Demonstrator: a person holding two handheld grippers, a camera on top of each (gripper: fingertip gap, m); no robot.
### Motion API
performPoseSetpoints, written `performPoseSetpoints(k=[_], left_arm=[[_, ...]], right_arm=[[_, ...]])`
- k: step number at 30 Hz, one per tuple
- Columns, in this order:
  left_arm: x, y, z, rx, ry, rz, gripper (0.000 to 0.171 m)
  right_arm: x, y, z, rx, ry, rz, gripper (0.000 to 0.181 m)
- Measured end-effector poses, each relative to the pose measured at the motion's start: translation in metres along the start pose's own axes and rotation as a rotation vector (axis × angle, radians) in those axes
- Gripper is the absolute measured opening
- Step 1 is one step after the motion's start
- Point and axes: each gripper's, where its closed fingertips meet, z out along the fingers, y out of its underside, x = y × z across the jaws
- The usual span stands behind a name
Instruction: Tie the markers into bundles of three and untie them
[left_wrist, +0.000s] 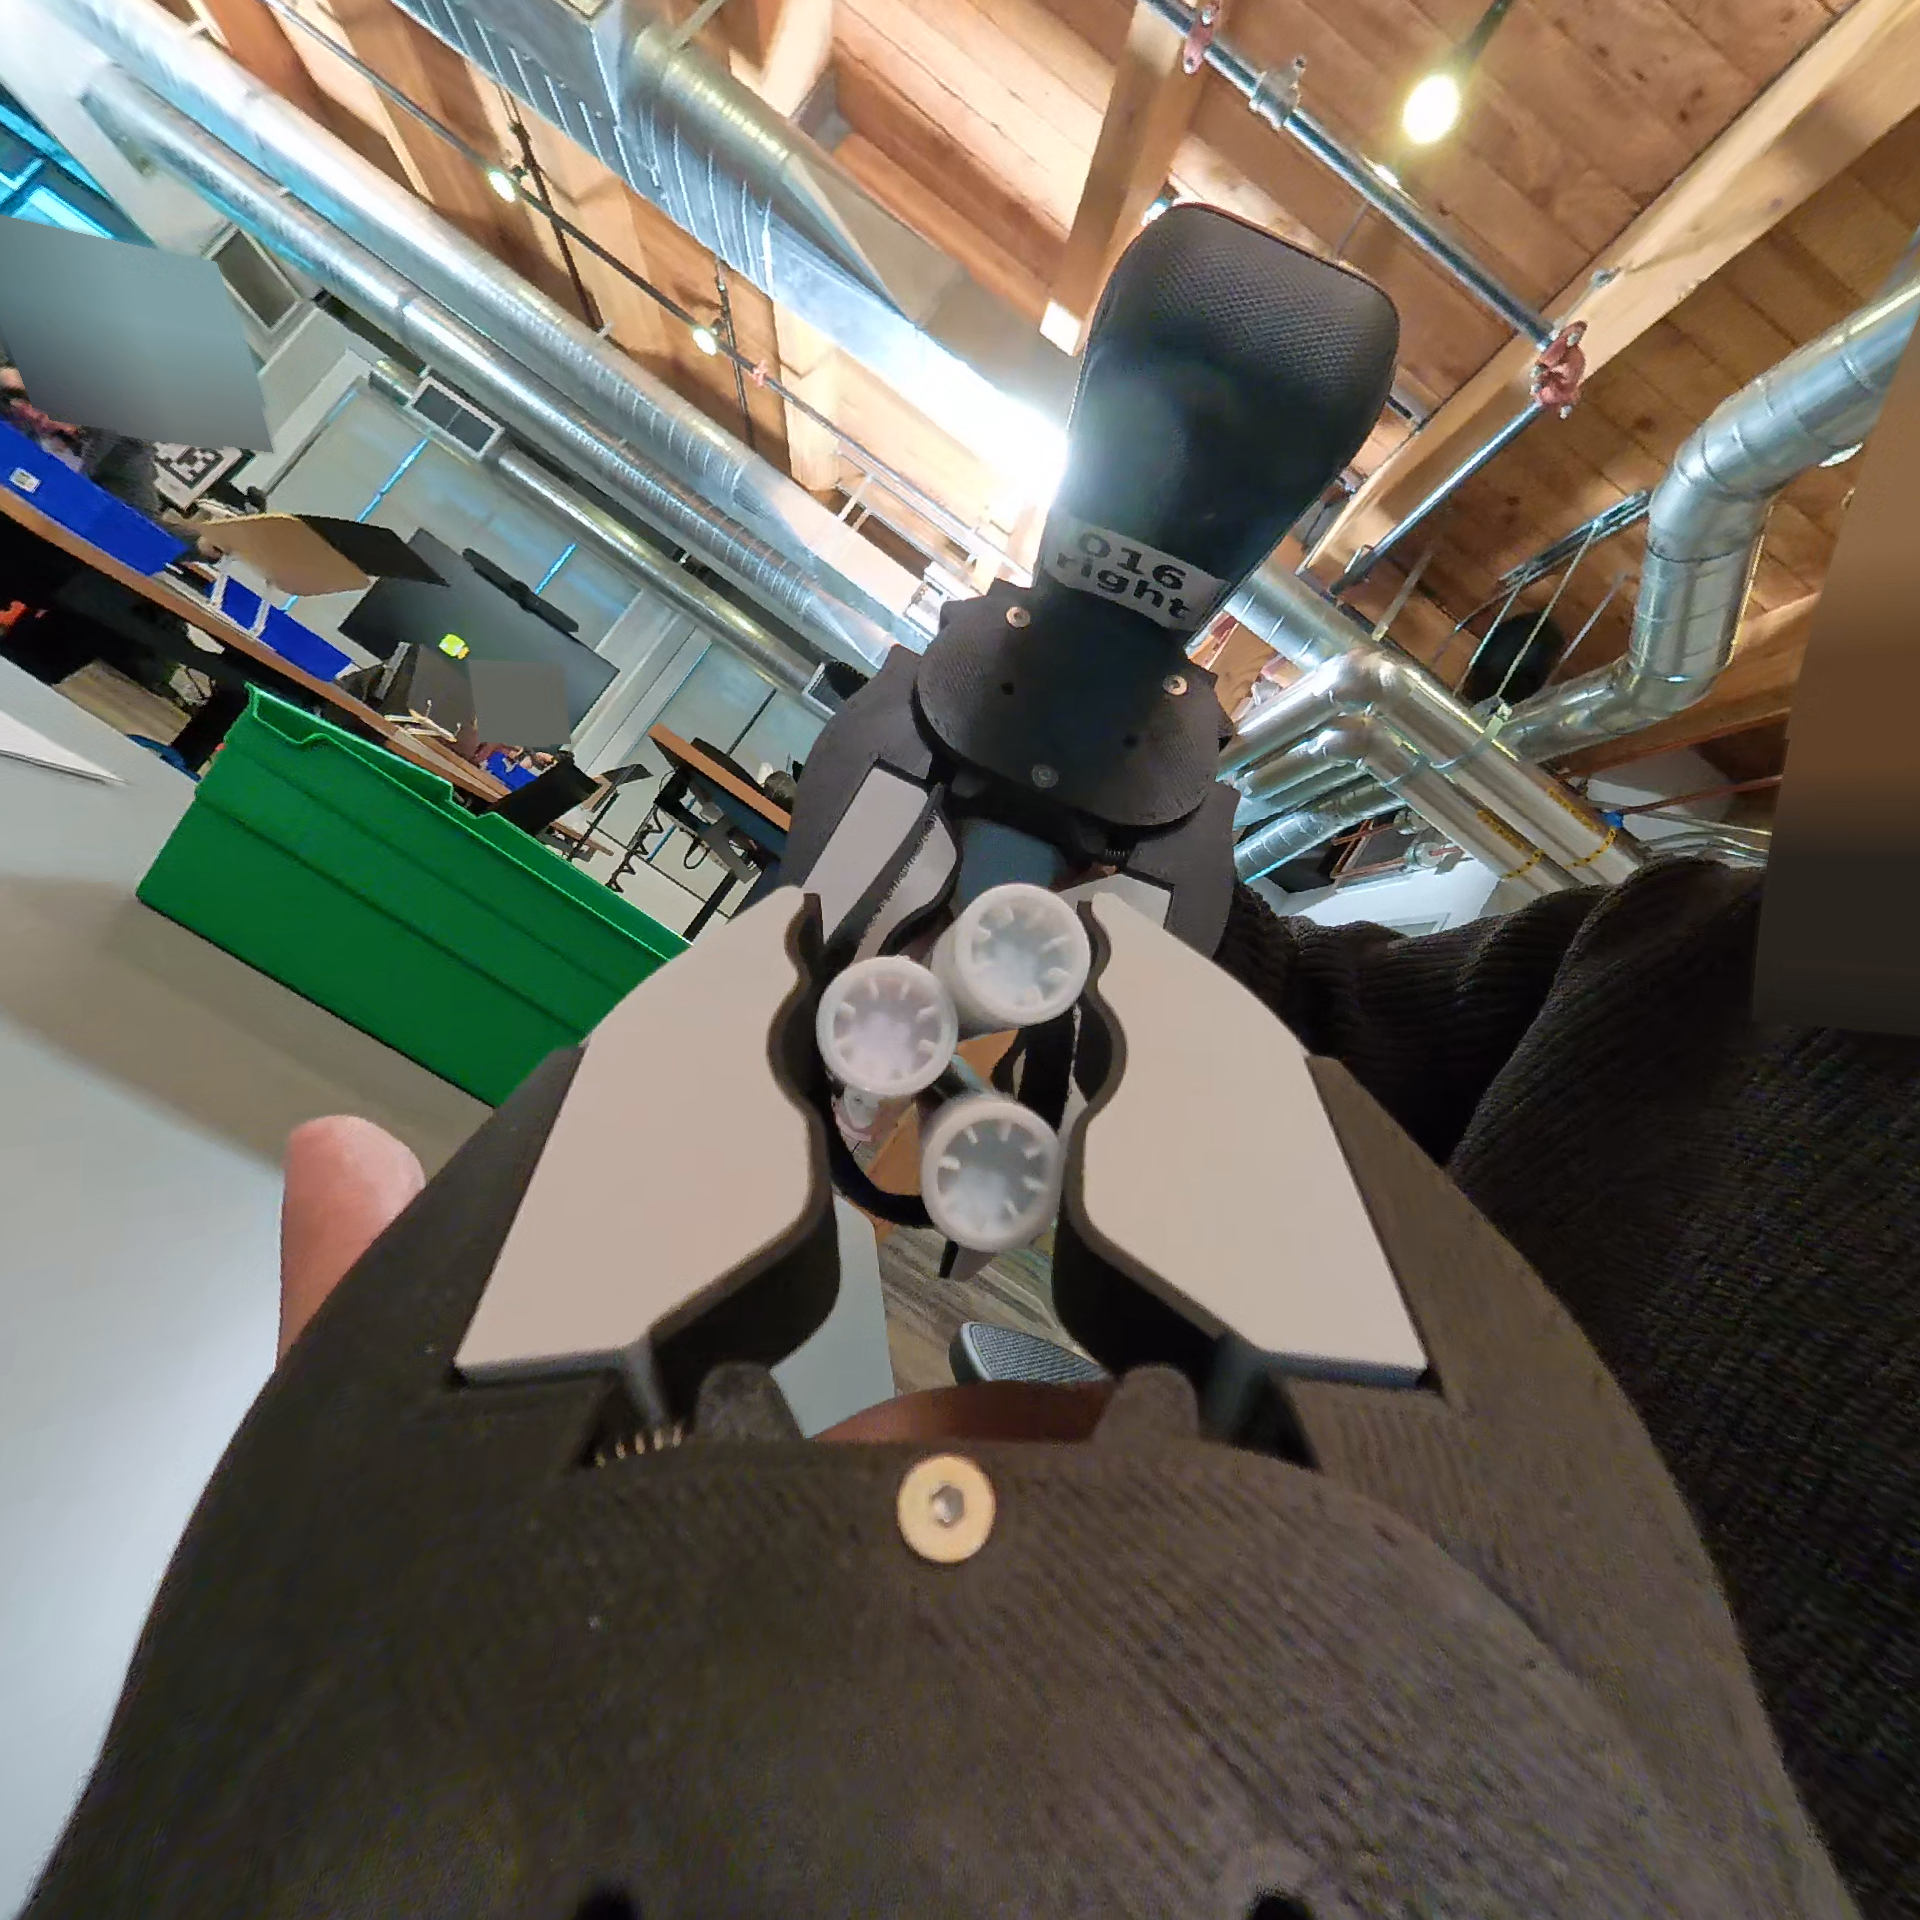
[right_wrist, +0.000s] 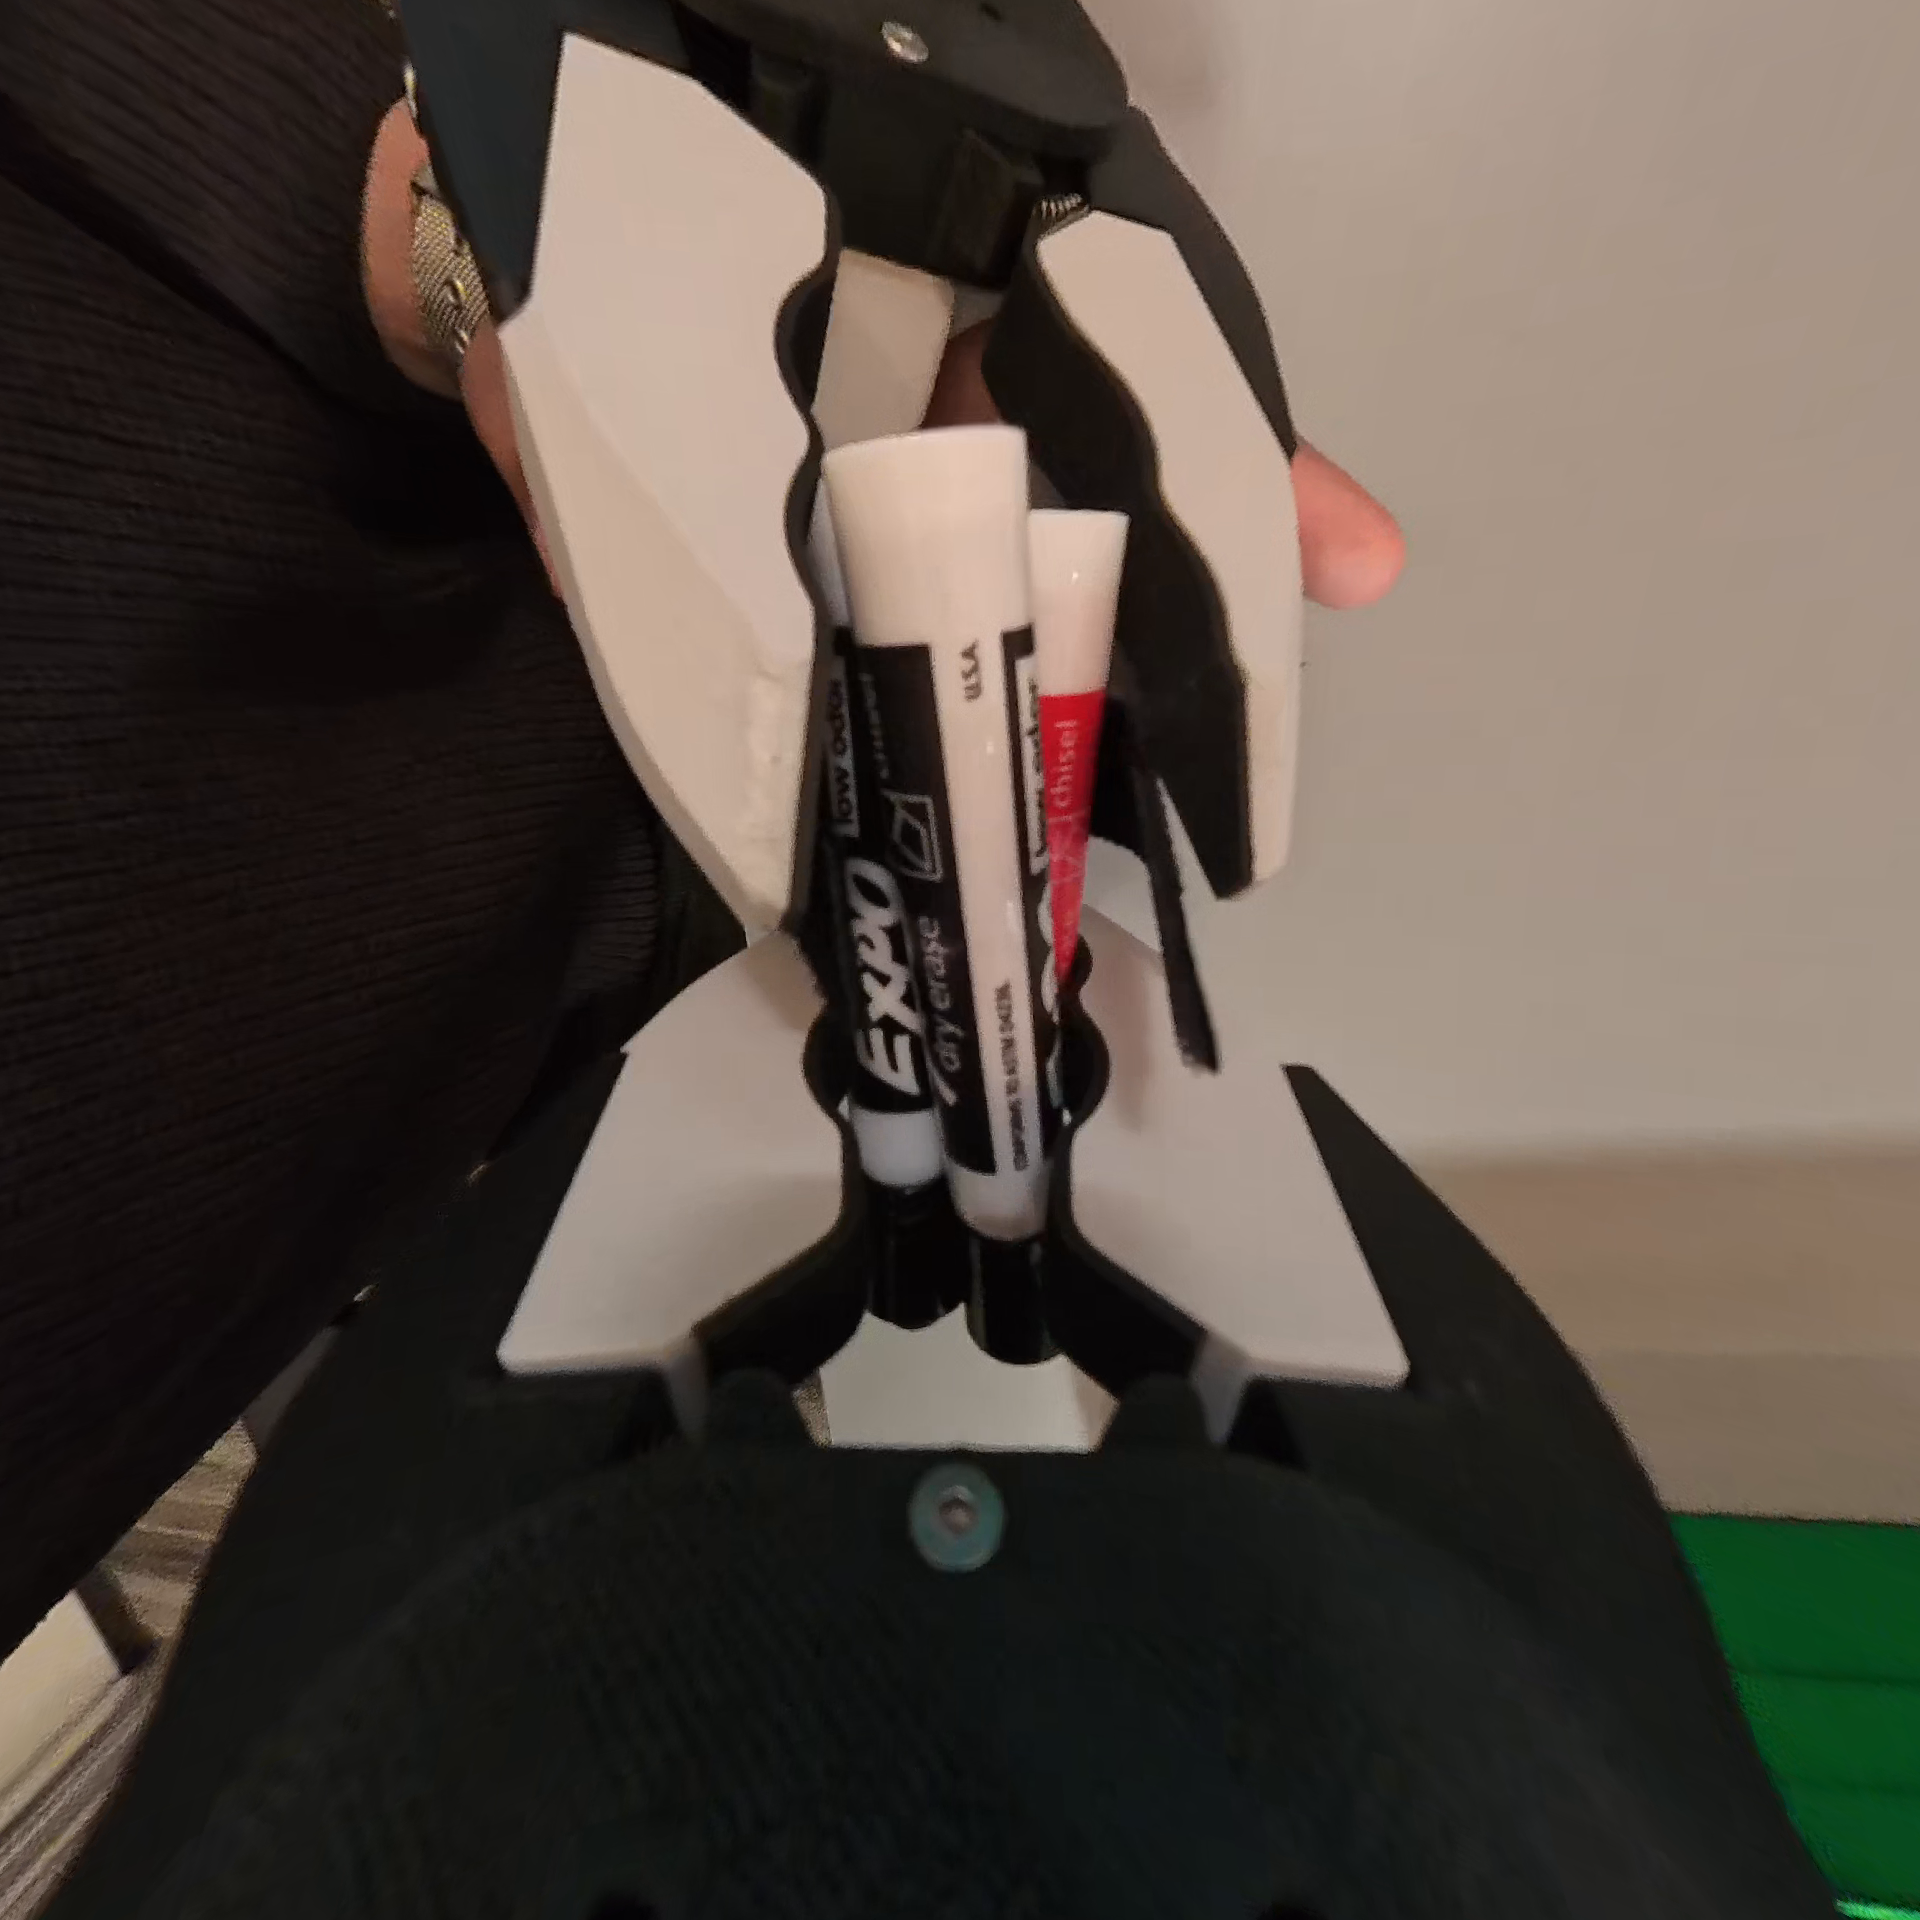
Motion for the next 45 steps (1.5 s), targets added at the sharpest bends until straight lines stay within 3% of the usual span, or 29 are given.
performPoseSetpoints(k=[20, 30, 38, 45], left_arm=[[-0.003, 0.000, -0.006, 0.017, 0.025, -0.047, 0.041], [-0.010, -0.003, 0.004, 0.158, 0.078, -0.182, 0.039], [-0.016, -0.016, -0.003, 0.243, 0.095, -0.253, 0.039], [-0.030, -0.042, -0.023, 0.268, -0.066, -0.170, 0.039]], right_arm=[[-0.005, -0.003, 0.004, 0.004, -0.041, 0.050, 0.036], [-0.001, 0.011, -0.004, -0.128, -0.022, 0.100, 0.036], [0.003, 0.003, -0.003, -0.136, -0.015, 0.162, 0.037], [0.016, -0.007, 0.000, -0.110, 0.036, 0.140, 0.036]])
